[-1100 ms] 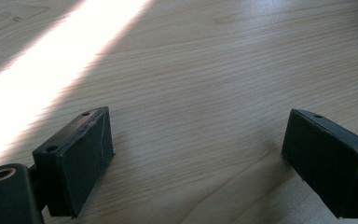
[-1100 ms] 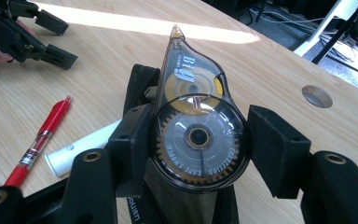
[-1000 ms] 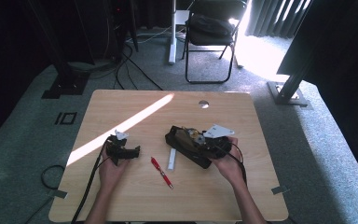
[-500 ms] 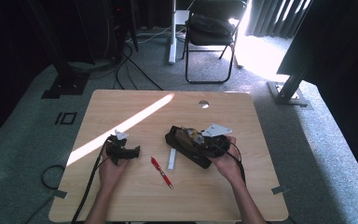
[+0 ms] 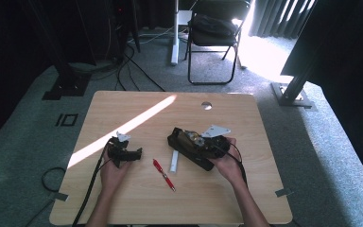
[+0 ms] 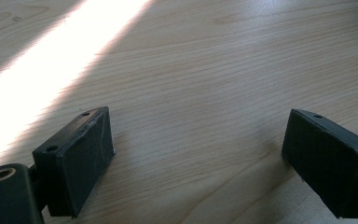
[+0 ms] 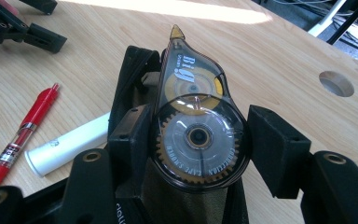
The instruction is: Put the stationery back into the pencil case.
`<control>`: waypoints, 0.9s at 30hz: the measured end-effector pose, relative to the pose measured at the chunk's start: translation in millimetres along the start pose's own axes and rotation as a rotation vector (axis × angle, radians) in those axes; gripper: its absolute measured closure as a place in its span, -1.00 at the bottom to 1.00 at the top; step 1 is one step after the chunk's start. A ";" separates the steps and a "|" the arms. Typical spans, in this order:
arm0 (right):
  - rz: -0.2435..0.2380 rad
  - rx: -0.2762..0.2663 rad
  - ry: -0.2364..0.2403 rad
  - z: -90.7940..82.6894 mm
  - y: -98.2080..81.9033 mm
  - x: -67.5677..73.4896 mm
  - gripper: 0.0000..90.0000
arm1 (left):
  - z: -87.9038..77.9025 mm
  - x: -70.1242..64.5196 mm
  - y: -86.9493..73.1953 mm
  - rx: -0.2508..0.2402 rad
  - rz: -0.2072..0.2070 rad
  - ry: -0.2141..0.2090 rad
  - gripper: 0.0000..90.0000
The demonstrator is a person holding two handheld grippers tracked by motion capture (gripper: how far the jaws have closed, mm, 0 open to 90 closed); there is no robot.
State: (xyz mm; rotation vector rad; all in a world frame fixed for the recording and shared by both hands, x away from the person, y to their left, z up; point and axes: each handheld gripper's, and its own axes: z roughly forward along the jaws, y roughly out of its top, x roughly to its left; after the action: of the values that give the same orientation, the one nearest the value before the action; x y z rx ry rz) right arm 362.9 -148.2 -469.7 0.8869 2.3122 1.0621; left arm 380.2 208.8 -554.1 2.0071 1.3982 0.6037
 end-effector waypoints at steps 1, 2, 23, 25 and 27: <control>0.000 0.003 0.001 0.8 -0.2 -0.2 -0.07 | 0.0 0.0 0.0 0.000 0.000 0.000 -0.80; 0.001 0.007 0.001 1.5 -0.4 -0.3 -0.07 | 0.0 0.0 0.0 0.000 0.000 0.000 -0.80; -0.004 0.060 0.021 12.5 -4.6 0.3 -0.07 | 0.0 0.0 0.0 0.000 0.000 0.000 -0.80; -0.005 0.063 0.025 12.4 -4.2 0.4 -0.07 | 0.0 0.0 0.0 0.000 0.000 0.000 -0.80; -0.007 0.065 0.027 12.6 -3.8 0.6 -0.08 | 0.0 0.0 0.0 0.000 0.000 0.000 -0.80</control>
State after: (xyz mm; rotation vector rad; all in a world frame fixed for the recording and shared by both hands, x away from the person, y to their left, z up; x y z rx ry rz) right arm 368.8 -143.4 -480.4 0.8935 2.3825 1.0076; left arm 380.2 208.8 -554.1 2.0071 1.3981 0.6037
